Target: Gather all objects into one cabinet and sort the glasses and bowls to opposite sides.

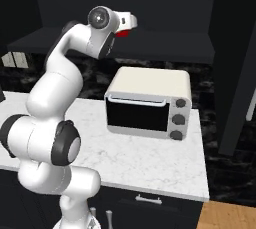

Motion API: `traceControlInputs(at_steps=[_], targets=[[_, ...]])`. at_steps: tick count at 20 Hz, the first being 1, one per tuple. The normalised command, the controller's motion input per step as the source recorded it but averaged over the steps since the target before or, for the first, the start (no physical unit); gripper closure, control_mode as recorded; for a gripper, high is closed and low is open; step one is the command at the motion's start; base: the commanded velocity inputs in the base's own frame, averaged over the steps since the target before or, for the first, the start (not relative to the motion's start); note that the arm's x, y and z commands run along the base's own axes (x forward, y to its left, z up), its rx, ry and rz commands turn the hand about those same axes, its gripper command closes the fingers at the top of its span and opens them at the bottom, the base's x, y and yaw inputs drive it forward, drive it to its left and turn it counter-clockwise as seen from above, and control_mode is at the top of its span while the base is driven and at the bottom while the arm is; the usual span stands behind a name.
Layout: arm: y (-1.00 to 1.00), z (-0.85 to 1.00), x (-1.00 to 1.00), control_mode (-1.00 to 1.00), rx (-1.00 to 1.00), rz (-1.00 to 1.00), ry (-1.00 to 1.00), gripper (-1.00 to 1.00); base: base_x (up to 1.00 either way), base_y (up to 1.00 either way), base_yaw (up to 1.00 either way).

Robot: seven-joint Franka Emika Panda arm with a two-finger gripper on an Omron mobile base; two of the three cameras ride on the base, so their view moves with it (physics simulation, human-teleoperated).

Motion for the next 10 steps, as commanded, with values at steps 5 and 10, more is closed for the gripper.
traceControlInputs(at_steps=[5, 10], targets=[[-0.02, 0.0, 0.18, -1.0, -0.01, 0.0, 0.02, -1.0, 0.0, 0.0, 0.0], [0.0, -0.02, 0.01, -1.0, 0.0, 0.0, 0.03, -1.0, 0.0, 0.0, 0.0]])
